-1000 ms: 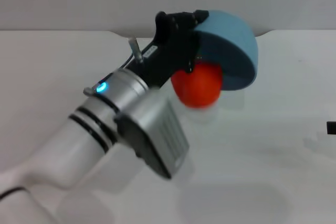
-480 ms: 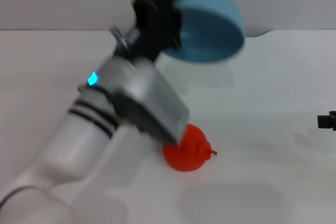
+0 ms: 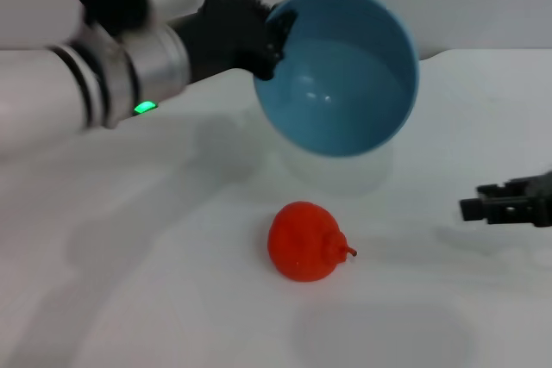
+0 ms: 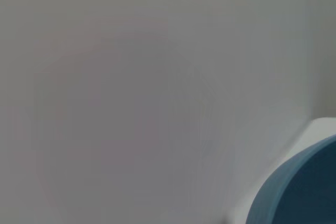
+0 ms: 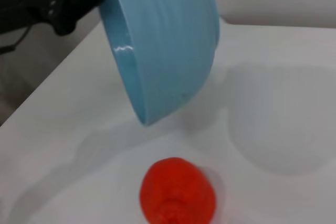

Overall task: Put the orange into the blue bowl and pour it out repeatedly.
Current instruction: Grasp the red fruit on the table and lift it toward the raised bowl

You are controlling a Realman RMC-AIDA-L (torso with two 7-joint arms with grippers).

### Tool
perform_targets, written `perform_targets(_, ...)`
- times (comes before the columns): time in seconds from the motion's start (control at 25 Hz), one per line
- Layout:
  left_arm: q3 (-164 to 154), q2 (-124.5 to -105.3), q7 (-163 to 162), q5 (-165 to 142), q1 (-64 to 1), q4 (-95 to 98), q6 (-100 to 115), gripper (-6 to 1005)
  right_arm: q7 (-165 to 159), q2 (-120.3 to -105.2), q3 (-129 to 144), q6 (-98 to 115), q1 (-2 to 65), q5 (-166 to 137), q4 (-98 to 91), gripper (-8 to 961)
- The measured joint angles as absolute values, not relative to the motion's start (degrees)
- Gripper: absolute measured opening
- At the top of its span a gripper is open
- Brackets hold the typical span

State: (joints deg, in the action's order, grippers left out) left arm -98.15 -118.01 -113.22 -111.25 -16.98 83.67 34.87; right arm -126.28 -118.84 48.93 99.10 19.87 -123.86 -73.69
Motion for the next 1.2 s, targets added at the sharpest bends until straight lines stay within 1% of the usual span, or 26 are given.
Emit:
perform_targets(0.12, -87.45, -117.92, -126.60, -116.87, -20.59, 82.58, 49.66, -1, -126.21, -118.85, 51.95, 97.68, 21.00, -123.86, -72.93, 486)
perform_targets(0.2, -81.62, -117.92, -133.75, -120.05, -21.57, 82.68, 55.66, -1, -125.95, -118.80, 54.36, 96.53, 21.35, -123.86, -72.92, 486)
perform_targets(0.32, -69.77, -117.75, -140.57, -122.60, -21.45, 85.06, 65.42, -1, -123.14, -118.84, 59.70, 94.57, 21.81, -123.79, -73.41, 485)
perform_targets(0.44, -65.50, -117.55, -142.47, -124.24, -21.30, 85.98, 69.55, 0, -122.09, -118.91, 62.52, 92.61, 21.83, -123.58, -73.74, 485)
perform_targets(0.56, -59.75, -116.88, -148.26, -132.49, -22.60, 86.57, 79.49, 0, -120.24, -118.92, 68.28, 88.10, 21.85, -123.13, -74.17, 486)
perform_targets(0.64, -57.76, -116.89, -150.99, -138.87, -23.69, 86.65, 84.98, 0, -119.06, -118.91, 72.11, 85.01, 22.12, -122.95, -74.20, 486)
perform_targets(0.8, -57.46, -117.72, -151.86, -142.52, -22.47, 88.78, 87.91, 0, -118.80, -118.90, 78.36, 80.85, 24.79, -122.79, -72.04, 491)
perform_targets(1.0, -57.29, -117.74, -152.13, -142.28, -21.91, 89.93, 89.21, 0, -118.88, -118.95, 84.80, 76.18, 28.56, -122.78, -67.39, 516)
perform_targets(1.2, -57.52, -117.79, -152.17, -142.29, -21.79, 90.39, 89.81, 0, -119.19, -118.98, 89.13, 71.16, 30.00, -122.55, -63.38, 541)
